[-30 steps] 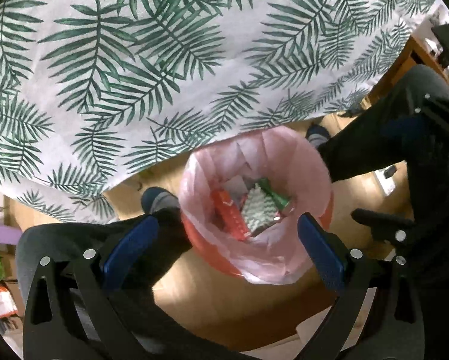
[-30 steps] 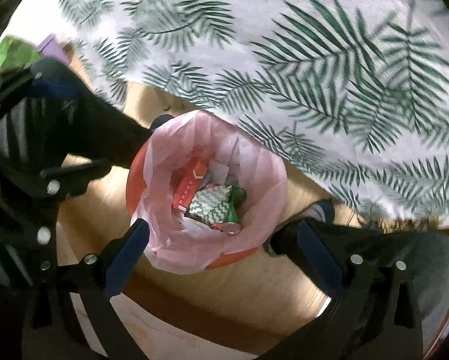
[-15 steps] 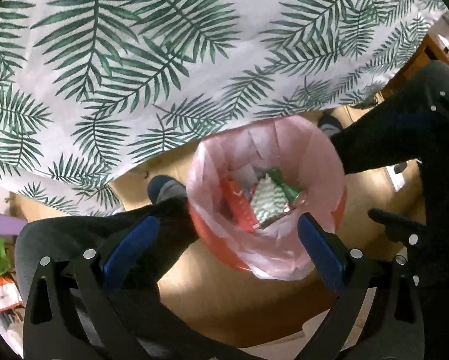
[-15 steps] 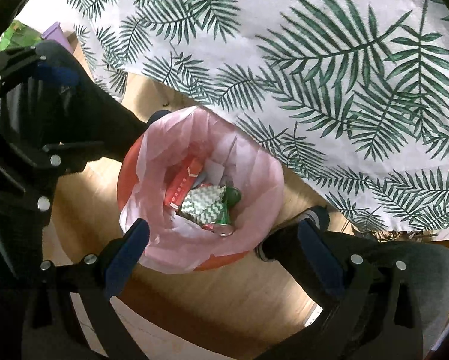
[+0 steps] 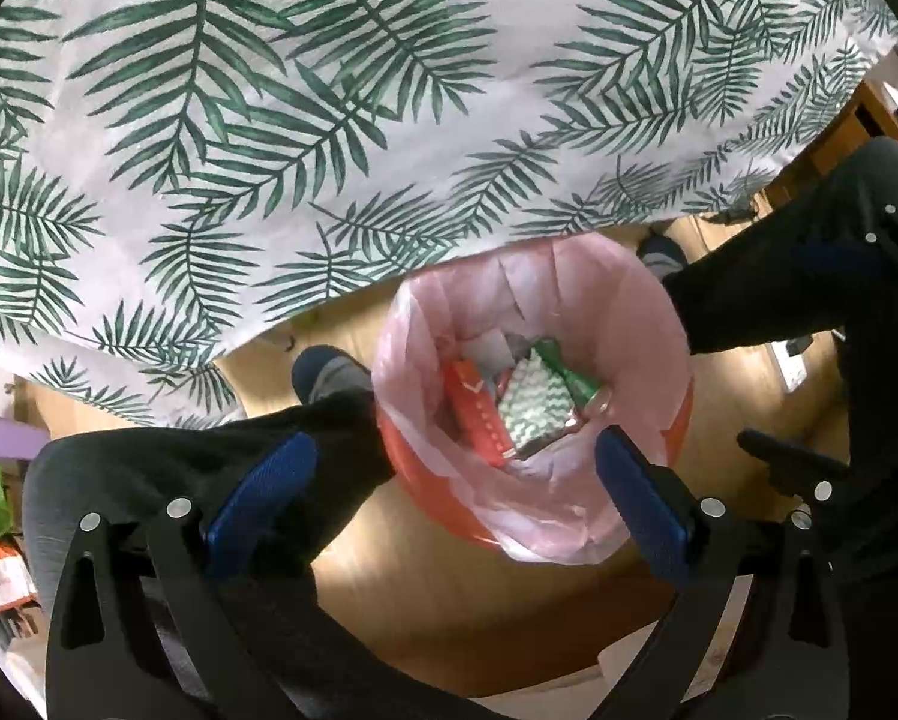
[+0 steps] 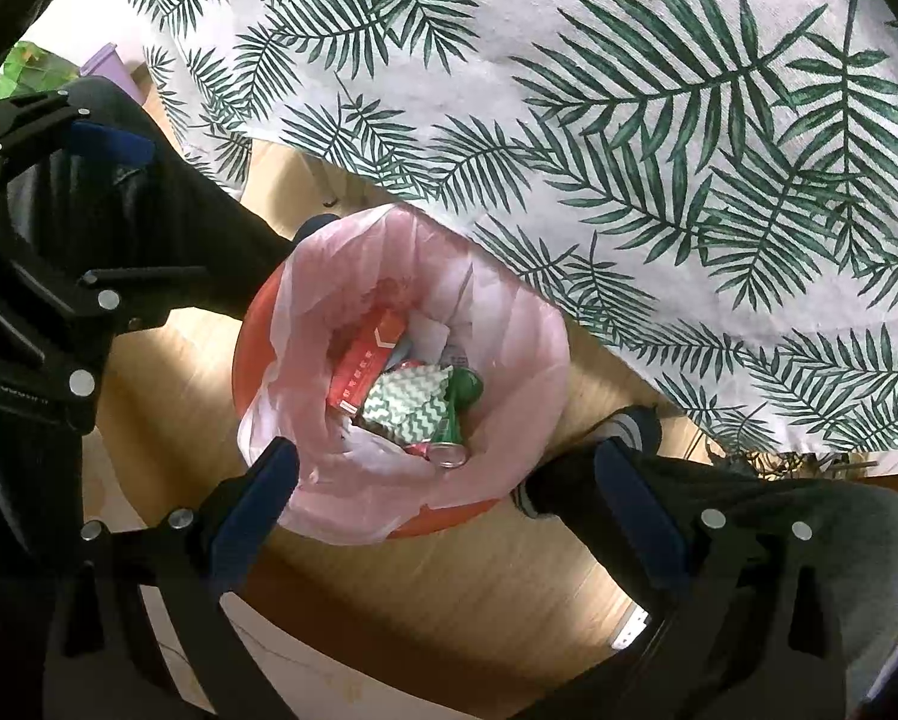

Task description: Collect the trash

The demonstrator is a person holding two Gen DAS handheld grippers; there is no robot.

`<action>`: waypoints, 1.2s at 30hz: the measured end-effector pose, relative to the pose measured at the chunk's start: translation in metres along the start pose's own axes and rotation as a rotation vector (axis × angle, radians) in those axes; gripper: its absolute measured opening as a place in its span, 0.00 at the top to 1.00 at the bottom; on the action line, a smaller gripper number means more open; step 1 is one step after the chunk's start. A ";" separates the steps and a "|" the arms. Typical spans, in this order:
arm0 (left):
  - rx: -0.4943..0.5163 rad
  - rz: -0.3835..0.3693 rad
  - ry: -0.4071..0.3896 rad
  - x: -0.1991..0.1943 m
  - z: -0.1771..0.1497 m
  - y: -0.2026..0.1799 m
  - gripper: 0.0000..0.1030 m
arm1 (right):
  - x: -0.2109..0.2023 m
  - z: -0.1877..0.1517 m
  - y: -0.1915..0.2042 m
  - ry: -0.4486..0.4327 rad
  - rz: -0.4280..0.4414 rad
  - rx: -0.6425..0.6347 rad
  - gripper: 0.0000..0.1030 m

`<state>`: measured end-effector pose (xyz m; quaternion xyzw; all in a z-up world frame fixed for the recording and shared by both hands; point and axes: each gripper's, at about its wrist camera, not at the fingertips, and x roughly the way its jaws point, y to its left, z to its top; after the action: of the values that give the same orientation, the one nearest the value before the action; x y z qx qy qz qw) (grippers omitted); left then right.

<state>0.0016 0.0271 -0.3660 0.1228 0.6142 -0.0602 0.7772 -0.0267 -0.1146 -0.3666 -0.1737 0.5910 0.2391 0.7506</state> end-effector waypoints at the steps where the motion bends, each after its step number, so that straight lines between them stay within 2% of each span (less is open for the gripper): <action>1: -0.002 -0.002 0.002 0.000 0.000 0.000 0.06 | 0.000 0.000 0.000 0.001 0.000 -0.001 0.05; 8: -0.024 -0.022 0.027 0.004 -0.001 0.004 0.06 | 0.001 0.000 0.001 0.004 0.001 0.000 0.05; 20: -0.001 0.016 0.031 0.005 0.001 0.001 0.06 | 0.001 0.001 0.001 0.006 0.002 -0.001 0.05; 36: 0.015 0.021 0.038 0.007 0.000 0.000 0.06 | 0.001 -0.001 0.000 0.006 0.004 0.000 0.05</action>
<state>0.0035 0.0274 -0.3727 0.1360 0.6269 -0.0544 0.7652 -0.0268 -0.1148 -0.3681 -0.1732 0.5938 0.2399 0.7482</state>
